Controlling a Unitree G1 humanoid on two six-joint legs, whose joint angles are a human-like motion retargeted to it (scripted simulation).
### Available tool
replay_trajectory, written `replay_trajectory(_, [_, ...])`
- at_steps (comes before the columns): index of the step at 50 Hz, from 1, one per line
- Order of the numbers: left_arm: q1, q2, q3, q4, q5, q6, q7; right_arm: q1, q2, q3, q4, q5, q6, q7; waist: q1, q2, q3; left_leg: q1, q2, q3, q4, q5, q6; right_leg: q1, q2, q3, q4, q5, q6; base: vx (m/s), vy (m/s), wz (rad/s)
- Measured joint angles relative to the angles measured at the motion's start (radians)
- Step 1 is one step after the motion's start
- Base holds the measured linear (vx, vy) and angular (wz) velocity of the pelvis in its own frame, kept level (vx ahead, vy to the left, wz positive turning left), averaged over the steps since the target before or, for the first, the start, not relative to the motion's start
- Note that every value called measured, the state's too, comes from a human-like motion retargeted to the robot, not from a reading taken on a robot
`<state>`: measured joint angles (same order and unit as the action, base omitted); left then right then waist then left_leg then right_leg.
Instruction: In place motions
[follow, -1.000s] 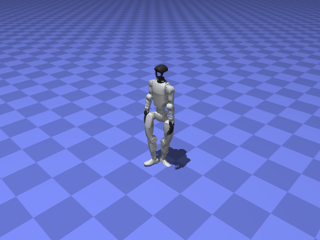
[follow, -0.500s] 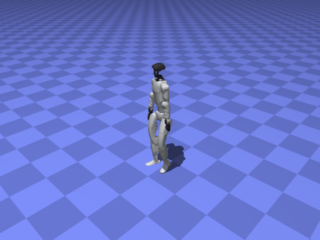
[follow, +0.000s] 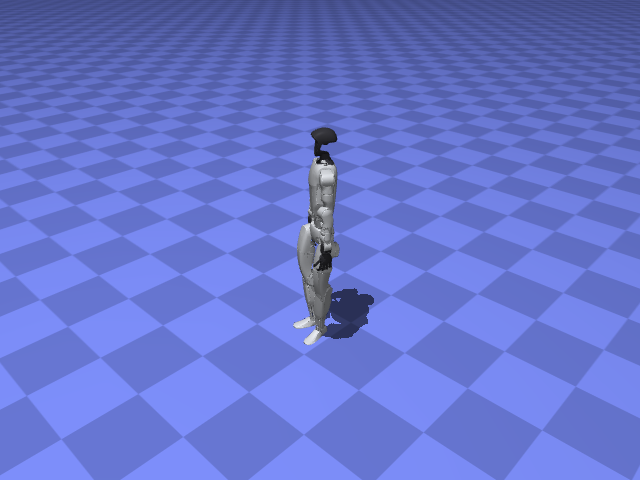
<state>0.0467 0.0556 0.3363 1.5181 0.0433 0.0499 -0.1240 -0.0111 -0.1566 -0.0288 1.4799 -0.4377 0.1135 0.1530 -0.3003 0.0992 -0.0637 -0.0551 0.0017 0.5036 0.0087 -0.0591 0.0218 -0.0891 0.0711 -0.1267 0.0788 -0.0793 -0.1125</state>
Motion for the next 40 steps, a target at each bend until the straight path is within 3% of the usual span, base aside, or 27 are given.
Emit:
replay_trajectory(23, [0.018,0.001,0.0,0.031,0.036,0.005,-0.013,-0.034,0.016,0.025,-0.042,0.024,-0.02,0.001,0.018,-0.01,-0.009,0.02,-0.021,0.04,0.001,-0.044,0.011,-0.006,-0.01,0.04,0.015,0.011,0.038,0.06,-0.04,-0.08])
replay_trajectory(33, [0.001,0.009,-0.013,-0.01,0.039,0.007,-0.034,-0.035,0.007,0.012,0.014,0.046,-0.021,-0.043,-0.009,0.041,0.002,-0.094,0.034,-0.106,0.099,-0.055,0.014,-0.068,0.022,0.04,0.144,-0.026,0.065,0.03,-0.12,0.58])
replay_trajectory(35, [-0.008,0.015,-0.017,-0.028,0.044,0.006,-0.04,-0.036,0.007,0.013,0.026,0.051,-0.02,-0.055,-0.05,0.052,0.017,-0.12,0.039,-0.175,0.118,-0.043,0.014,-0.08,0.048,0.125,0.168,-0.009,0.077,0.06,-0.18,1.92])
replay_trajectory(40, [-0.041,0.032,-0.022,-0.057,0.048,0.007,-0.037,-0.021,0.006,0.012,0.051,0.068,-0.021,-0.071,-0.09,0.054,0.036,-0.18,0.015,-0.37,0.155,-0.001,0.01,-0.073,0.112,0.452,0.177,0.007,0.17,0.18,-0.23,2.01])
